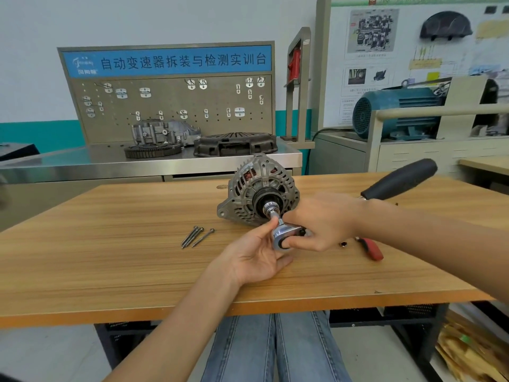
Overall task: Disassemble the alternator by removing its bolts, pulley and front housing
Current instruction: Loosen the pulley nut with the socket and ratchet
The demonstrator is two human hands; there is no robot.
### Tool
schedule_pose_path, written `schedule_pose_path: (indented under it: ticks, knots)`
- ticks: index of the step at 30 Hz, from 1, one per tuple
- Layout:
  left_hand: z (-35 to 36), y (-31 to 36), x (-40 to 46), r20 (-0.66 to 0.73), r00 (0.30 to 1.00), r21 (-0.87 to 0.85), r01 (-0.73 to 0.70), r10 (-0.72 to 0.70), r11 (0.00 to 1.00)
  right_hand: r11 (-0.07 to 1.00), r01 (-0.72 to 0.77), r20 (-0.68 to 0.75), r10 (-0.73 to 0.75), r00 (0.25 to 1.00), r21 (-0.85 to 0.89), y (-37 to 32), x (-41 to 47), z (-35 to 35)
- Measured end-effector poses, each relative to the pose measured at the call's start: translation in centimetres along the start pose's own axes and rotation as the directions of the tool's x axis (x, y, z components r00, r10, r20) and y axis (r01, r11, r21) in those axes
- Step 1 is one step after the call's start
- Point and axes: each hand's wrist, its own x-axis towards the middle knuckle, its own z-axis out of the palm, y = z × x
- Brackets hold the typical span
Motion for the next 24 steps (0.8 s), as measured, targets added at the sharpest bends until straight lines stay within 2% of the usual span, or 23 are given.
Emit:
schedule_pose_path:
  ticks: [6,9,10,11,12,13,14,15,16,18,21,24]
  knots:
    - [0.2,0.0,-0.6,-0.012,1.0,0.066,-0.028,0.029,0.997,0.993,-0.055,-0.085,0.064,0.994,0.106,0.4,-0.2,1.1]
    - [-0.3,0.6,-1.3,-0.076,0.994,0.265,-0.051,0.074,0.963,0.988,-0.069,-0.066,0.079,0.995,0.141,0.5,-0.5,1.7]
    - [-0.8,1.1,-1.6,-0.164,0.971,0.426,-0.092,0.176,0.9,0.99,-0.066,-0.06,0.074,0.995,0.125,0.6,-0.5,1.8]
    - [-1.7,1.8,-1.9,-0.258,0.9,0.651,-0.107,0.351,0.752,0.993,-0.064,-0.05,0.069,0.996,0.102,0.7,-0.5,1.9]
    - [-3.0,2.6,-2.2,-0.277,0.771,0.878,-0.039,0.573,0.478,0.995,-0.064,-0.041,0.067,0.997,0.079,0.8,-0.4,1.8]
    - [-4.4,3.6,-2.4,-0.212,0.66,0.977,0.145,0.721,0.155,0.996,-0.065,-0.032,0.067,0.997,0.058,0.8,-0.4,1.7]
    - [-5.9,4.4,-2.5,-0.172,0.616,0.942,0.332,0.769,-0.055,0.997,-0.066,-0.024,0.067,0.997,0.041,0.7,-0.4,1.5]
    - [-7.2,5.1,-2.4,-0.18,0.622,0.88,0.448,0.762,-0.158,0.997,-0.065,-0.018,0.066,0.998,0.028,0.6,-0.4,1.5]
    - [-8.3,5.6,-2.2,-0.201,0.652,0.829,0.51,0.731,-0.228,0.998,-0.061,-0.018,0.062,0.998,0.019,0.6,-0.4,1.4]
    - [-9.6,6.1,-1.4,-0.204,0.695,0.776,0.544,0.689,-0.319,0.999,-0.05,-0.024,0.05,0.998,0.012,0.4,-0.4,1.5]
    - [-10.0,7.1,-0.4,-0.175,0.699,0.745,0.554,0.693,-0.371,0.999,-0.043,-0.006,0.043,0.999,0.0,0.2,-0.5,1.8]
    - [-9.6,7.9,-0.3,-0.216,0.719,0.723,0.573,0.66,-0.387,0.999,-0.036,-0.008,0.036,0.999,-0.039,0.2,-0.6,2.2]
